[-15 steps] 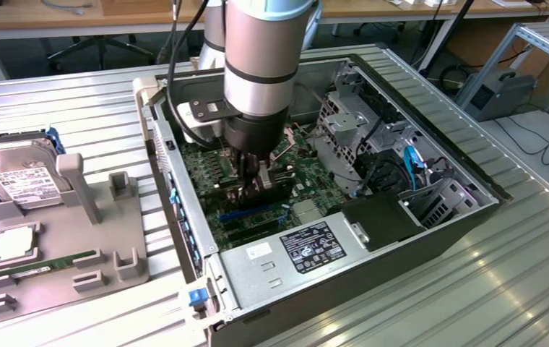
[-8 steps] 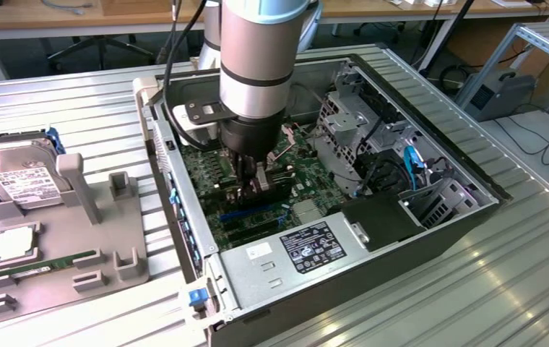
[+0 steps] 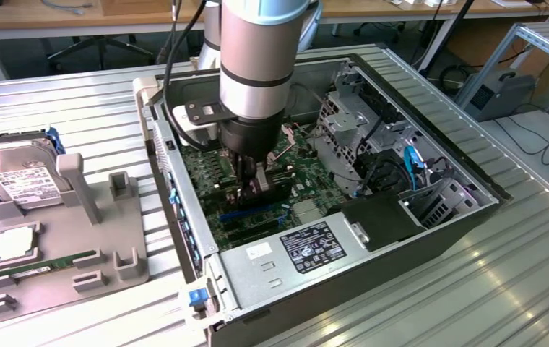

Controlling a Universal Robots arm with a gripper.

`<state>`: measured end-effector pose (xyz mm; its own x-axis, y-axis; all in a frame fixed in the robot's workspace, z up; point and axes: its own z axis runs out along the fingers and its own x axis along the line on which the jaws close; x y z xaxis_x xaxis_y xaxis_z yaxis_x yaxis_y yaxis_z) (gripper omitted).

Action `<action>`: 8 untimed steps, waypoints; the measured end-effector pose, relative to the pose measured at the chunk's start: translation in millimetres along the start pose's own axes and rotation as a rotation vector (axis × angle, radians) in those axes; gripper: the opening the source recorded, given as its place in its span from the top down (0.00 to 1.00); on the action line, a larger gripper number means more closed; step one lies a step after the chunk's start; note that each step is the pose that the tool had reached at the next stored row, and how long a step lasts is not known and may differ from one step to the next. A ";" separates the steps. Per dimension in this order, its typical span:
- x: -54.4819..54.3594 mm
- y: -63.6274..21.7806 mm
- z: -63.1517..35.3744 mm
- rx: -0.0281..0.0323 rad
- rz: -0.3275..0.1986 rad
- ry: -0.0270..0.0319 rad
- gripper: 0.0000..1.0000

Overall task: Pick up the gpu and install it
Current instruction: 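Insert the gpu into the slot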

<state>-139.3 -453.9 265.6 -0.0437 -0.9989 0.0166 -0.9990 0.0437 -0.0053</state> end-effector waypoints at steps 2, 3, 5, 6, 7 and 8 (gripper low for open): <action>0.0 0.1 1.1 -0.0002 0.000 -0.0019 0.73; 0.0 0.1 1.7 -0.0002 0.000 -0.0028 0.73; 0.0 0.0 2.1 -0.0003 0.000 -0.0037 0.73; 0.0 0.0 2.2 -0.0003 0.000 -0.0038 0.73; 0.0 0.0 2.3 -0.0002 0.000 -0.0040 0.73; 0.0 0.0 2.3 -0.0002 0.000 -0.0040 0.73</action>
<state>-139.3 -453.9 263.3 -0.0437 -0.9990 0.0126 -0.9990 0.0437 -0.0051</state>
